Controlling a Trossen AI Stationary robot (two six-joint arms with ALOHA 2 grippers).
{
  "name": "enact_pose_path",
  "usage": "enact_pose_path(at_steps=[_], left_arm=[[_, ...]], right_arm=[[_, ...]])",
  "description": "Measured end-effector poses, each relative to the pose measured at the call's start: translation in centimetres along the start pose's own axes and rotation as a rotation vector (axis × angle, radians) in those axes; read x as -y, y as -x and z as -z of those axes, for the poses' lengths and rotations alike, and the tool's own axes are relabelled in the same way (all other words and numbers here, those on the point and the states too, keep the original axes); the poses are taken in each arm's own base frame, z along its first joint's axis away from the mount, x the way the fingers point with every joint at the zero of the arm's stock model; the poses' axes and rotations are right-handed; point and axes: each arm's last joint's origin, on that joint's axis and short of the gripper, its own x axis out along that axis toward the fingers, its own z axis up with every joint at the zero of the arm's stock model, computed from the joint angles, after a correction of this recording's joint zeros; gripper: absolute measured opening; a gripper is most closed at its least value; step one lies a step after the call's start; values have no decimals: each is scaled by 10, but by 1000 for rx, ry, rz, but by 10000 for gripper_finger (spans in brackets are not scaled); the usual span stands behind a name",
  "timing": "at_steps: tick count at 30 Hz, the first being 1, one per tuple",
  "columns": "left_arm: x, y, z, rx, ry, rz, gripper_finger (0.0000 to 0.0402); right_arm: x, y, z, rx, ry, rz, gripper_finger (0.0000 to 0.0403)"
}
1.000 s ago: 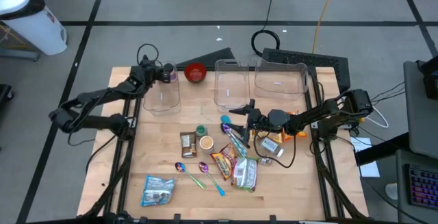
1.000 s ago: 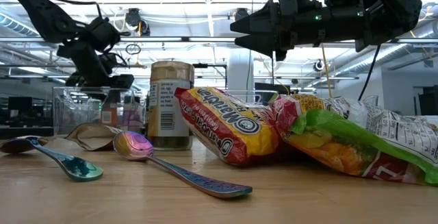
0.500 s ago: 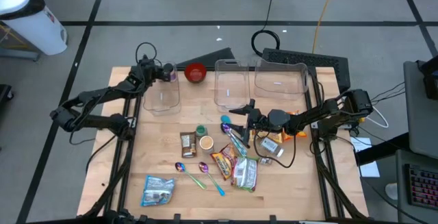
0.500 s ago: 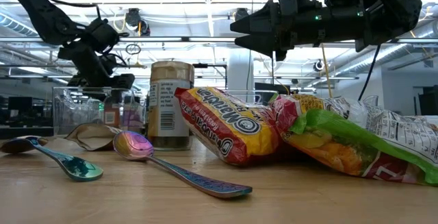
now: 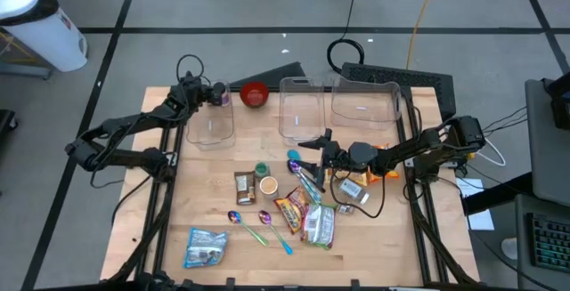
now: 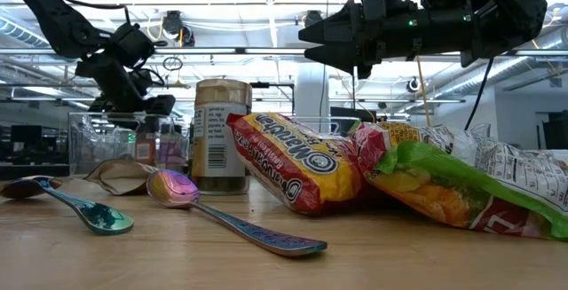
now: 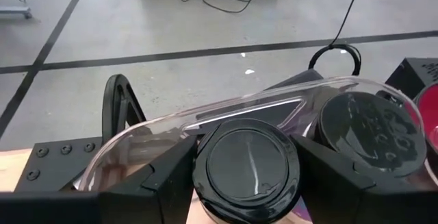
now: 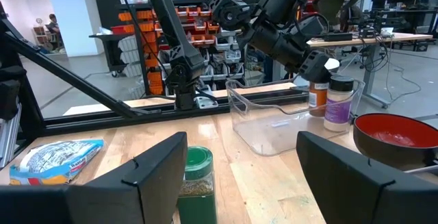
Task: Pick & Place Food Item
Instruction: Put the orange seasoning bottle into the left transparent bin, then put the blue noodle pack into the right transparent bin
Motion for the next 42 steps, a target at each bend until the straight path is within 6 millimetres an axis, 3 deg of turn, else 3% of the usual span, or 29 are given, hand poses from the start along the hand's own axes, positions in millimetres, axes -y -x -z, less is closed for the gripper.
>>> enact_pose_path(at_steps=[14, 28, 34, 42], left_arm=[[0, 0, -2, 14, 0, 3, 264], [0, 1, -2, 11, -21, 3, 267], [-2, 10, -6, 24, -21, 26, 269], [-6, 38, -20, 98, 9, 144, 269]], right_arm=[[0, 0, 0, 0, 0, 0, 267], [0, 0, 0, 0, 0, 0, 267], [0, 0, 0, 0, 0, 0, 267], [0, 0, 0, 0, 1, 0, 267]])
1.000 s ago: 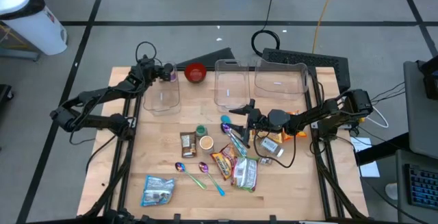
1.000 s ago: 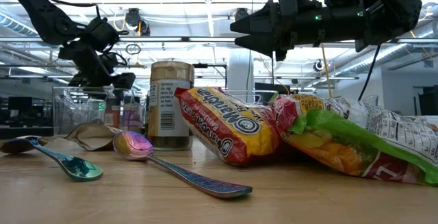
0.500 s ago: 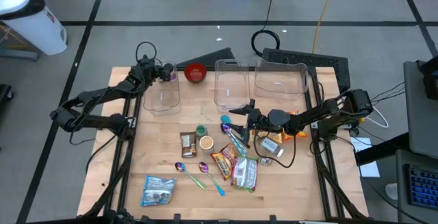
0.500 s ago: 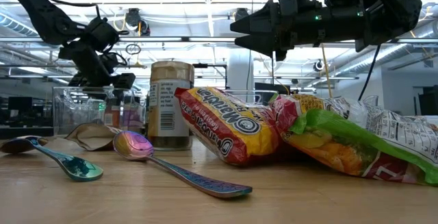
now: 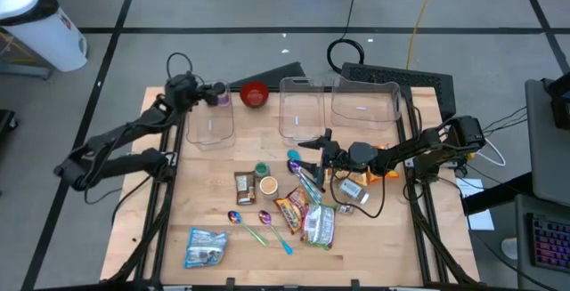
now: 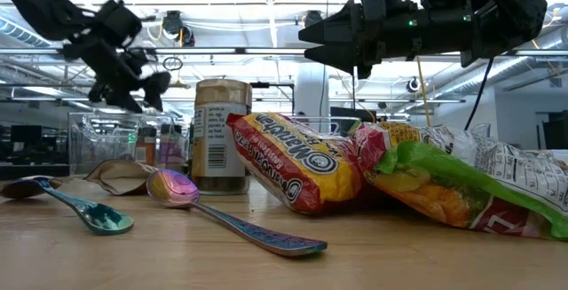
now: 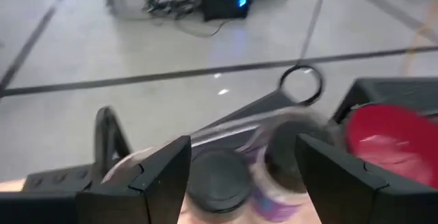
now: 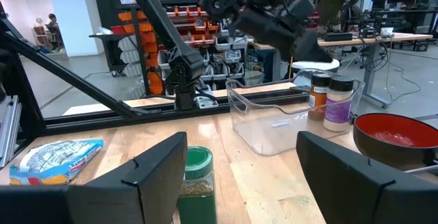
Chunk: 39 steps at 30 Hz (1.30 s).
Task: Pick & Place Food Item
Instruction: Put the blue noodle pack into the right transparent bin
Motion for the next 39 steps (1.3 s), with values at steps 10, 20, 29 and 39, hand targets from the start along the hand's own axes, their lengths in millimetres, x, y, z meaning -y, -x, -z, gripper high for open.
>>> enact_pose_path(at_steps=[10, 20, 29, 39], left_arm=[[7, 45, -15, 52, 21, 476, 269], [40, 64, 21, 55, -67, 962, 269], [60, 88, 50, 336, -113, 1205, 269], [75, 101, 72, 197, -219, 1316, 269]], right_arm=[[0, 0, 0, 0, 36, -4, 267], [0, 0, 0, -1, 63, -8, 267], [0, 0, 0, 0, 114, -7, 267], [13, -2, -11, 104, 109, 45, 267]])
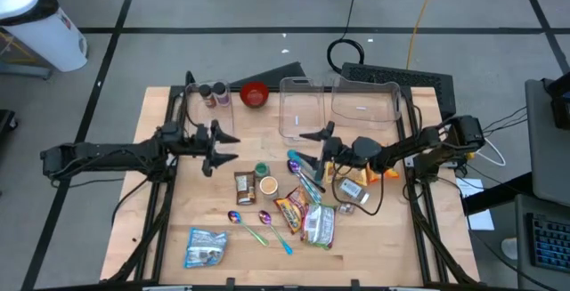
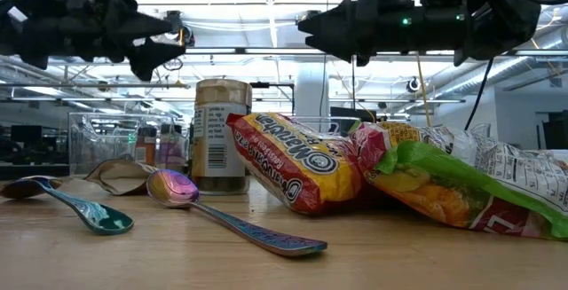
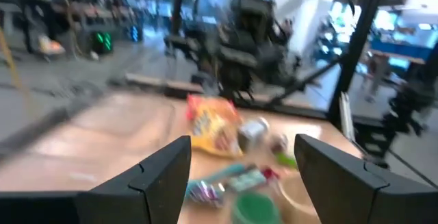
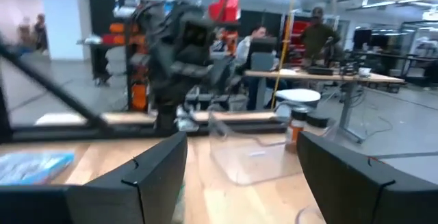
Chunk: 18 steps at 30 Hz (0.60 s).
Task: Pick & Place Food Item
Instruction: Put the blue noodle pack into the right transparent bin
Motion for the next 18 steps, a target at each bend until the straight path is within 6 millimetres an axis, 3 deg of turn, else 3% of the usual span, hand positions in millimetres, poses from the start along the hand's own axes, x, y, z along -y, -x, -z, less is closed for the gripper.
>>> enact_pose_path(at_steps=[10, 14, 18], left_arm=[[11, 2, 35, -349, 328, 6, 269], [20, 6, 50, -495, 482, -97, 269], [31, 8, 57, -534, 586, -220, 268]], right_arm=[[21, -4, 4, -30, -66, 68, 267], [21, -4, 4, -31, -55, 69, 267], [21, -4, 5, -42, -31, 67, 267]])
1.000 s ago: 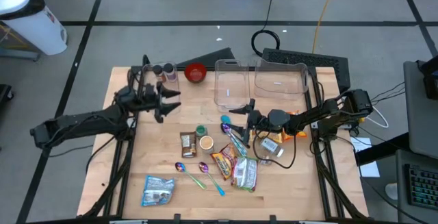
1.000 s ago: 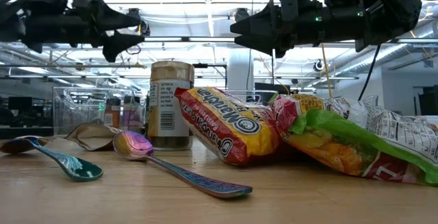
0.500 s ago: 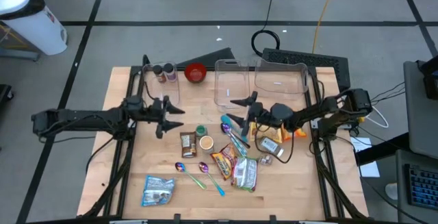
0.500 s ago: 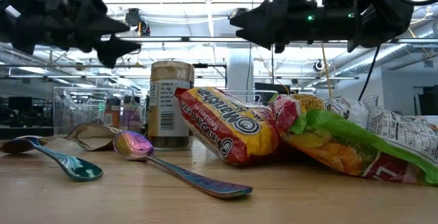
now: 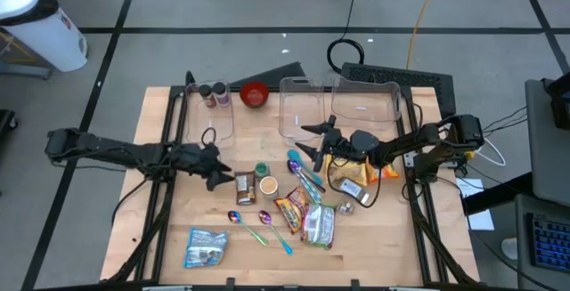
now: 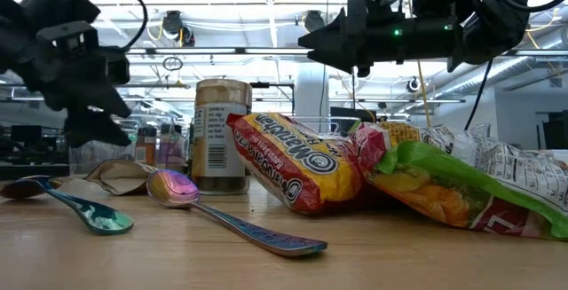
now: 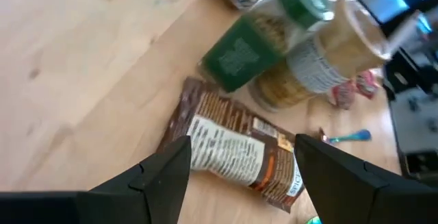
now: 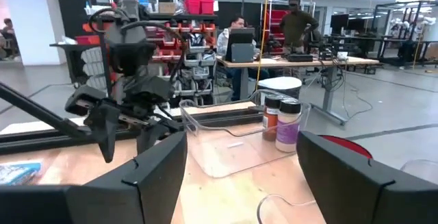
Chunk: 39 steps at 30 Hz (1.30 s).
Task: Pick & Place Food Item
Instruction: Put the blue noodle pack into the right transparent bin
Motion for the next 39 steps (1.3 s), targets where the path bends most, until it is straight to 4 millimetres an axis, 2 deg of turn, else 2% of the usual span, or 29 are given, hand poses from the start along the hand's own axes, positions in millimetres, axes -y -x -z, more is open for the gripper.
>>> enact_pose_path(at_steps=[6, 13, 19, 22, 26, 31, 36, 39], left_arm=[[16, 3, 11, -41, 85, -33, 268], [41, 9, 25, -148, 96, 80, 268], [77, 17, 26, -167, 41, 152, 268], [97, 16, 26, -222, -9, 117, 269], [127, 7, 26, -300, -99, 46, 269], [158, -11, 37, -404, -261, -1, 269], [160, -28, 60, -555, -283, -35, 269], [159, -34, 66, -596, -267, -50, 269]], right_arm=[[0, 0, 7, -69, 17, -3, 267], [0, 1, 16, -166, 40, -6, 267], [-3, 1, 15, -154, -11, -74, 267], [-5, 1, 13, -140, -46, -141, 267], [-6, 2, 13, -146, -92, -165, 267], [-10, 3, 15, -168, -149, -189, 267], [-22, 6, 16, -186, -176, -230, 267], [-31, 9, 16, -192, -187, -260, 267]])
